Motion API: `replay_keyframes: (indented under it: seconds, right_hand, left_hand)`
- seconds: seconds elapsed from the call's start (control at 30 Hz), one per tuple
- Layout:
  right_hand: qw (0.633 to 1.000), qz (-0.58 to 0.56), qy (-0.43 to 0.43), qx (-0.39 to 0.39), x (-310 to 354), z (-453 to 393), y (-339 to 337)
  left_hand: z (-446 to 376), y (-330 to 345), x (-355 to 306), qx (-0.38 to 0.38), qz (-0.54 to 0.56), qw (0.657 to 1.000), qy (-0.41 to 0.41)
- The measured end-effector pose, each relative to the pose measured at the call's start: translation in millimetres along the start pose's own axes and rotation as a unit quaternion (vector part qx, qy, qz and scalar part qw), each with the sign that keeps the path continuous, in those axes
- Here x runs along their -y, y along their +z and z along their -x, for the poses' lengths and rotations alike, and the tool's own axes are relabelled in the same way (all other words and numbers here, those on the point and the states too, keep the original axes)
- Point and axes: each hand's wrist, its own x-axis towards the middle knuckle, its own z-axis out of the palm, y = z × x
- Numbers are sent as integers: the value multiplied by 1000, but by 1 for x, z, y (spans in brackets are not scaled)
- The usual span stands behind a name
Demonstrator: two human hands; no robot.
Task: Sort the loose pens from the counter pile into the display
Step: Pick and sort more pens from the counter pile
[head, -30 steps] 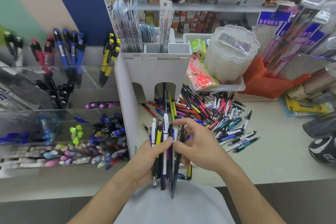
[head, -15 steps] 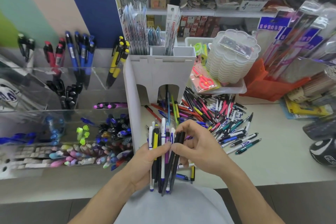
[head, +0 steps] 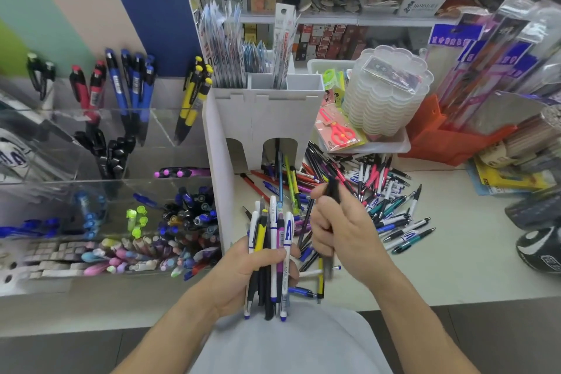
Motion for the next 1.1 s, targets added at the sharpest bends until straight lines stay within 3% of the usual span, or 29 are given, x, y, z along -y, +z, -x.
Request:
replay_keyframes:
  seconds: [0.07,0.13,0.23,0.37,0.73,0.9,1.0,1.1]
  right_hand:
    - [979,202,-25,4,3,-9,-2]
    - [947,317,-51,28,6,-15,0]
    - [917,387,-66,67,12,-20,3]
    - [893,438,-81,62,15,-22,2]
    - [943,313,-74,87,11,-18,-5]
    - [989,113,-25,96,12,-12,-27]
    - [995,-4,-3,95,9,-10,-38]
    - [994,-32,8,109,2,-8,-41]
  left_hand:
    - [2,2,-1,27,-18,999,-2]
    - [3,4,-1,42,-31,999,-3]
    - [2,5,-2,61,-50,997,-7]
    - [1,6,-2,74,-52,996,-9]
    - [2,7,-4,72,-25,997,-18]
    - [1,5,0,42,39,998,-13]
    - [-1,6,-1,47,65,997,-15]
    - [-5,13,-5,13,78,997,-26]
